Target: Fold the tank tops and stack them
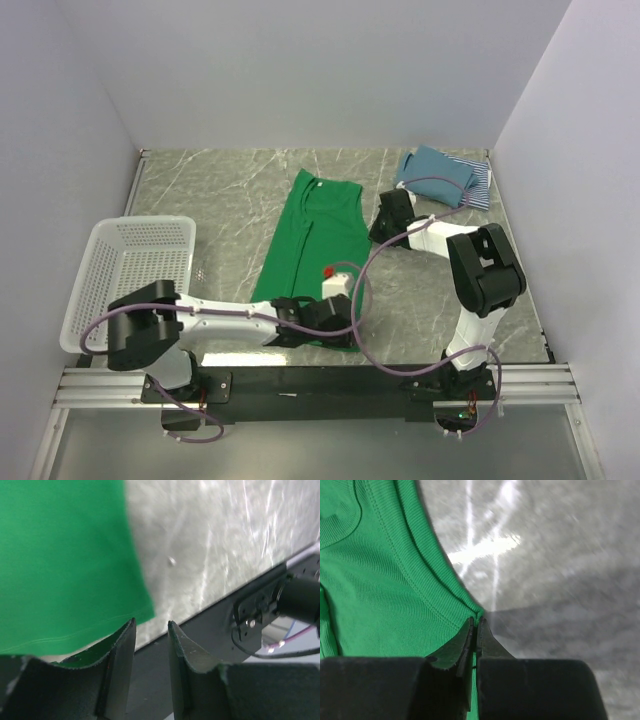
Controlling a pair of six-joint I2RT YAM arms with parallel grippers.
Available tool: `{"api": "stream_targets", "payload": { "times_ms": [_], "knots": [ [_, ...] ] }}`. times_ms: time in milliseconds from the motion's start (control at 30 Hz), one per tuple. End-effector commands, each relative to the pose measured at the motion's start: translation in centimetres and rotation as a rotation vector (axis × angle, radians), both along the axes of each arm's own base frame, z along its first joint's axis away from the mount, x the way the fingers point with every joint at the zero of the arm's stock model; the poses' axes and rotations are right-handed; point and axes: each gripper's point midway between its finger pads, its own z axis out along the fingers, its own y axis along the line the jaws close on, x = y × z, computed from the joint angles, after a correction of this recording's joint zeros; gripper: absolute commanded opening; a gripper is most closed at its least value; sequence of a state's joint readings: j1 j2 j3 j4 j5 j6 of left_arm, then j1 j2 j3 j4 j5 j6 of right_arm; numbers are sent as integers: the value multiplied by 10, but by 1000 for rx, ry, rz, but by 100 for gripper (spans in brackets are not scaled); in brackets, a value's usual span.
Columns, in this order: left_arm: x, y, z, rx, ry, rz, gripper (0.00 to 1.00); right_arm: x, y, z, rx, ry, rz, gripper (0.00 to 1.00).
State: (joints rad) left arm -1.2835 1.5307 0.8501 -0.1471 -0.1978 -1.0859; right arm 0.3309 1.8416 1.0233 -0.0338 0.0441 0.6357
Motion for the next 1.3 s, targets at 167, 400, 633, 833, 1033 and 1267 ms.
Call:
{"api": "stream_targets", "payload": {
  "times_ms": [167,400,633,833,1033,1267],
  "knots": [
    [-21,-28,-8,63,-29,-18,39,-26,-23,-8,-1,82,-42,2],
    [-23,-25,-24,167,-83,15,42,-20,-19,-3,20,72,1,25],
    [-18,-23,-30,258,-148,41,41,-20,-15,0,41,65,8,27],
    [-18,-22,-19,311,-214,64,41,-21,-12,7,58,42,21,28],
    [-16,-19,-25,360,-230,66,40,-19,-12,15,56,27,26,30],
    [-13,-20,-41,391,-254,59,34,-18,-10,18,64,17,33,29]
  ]
}}
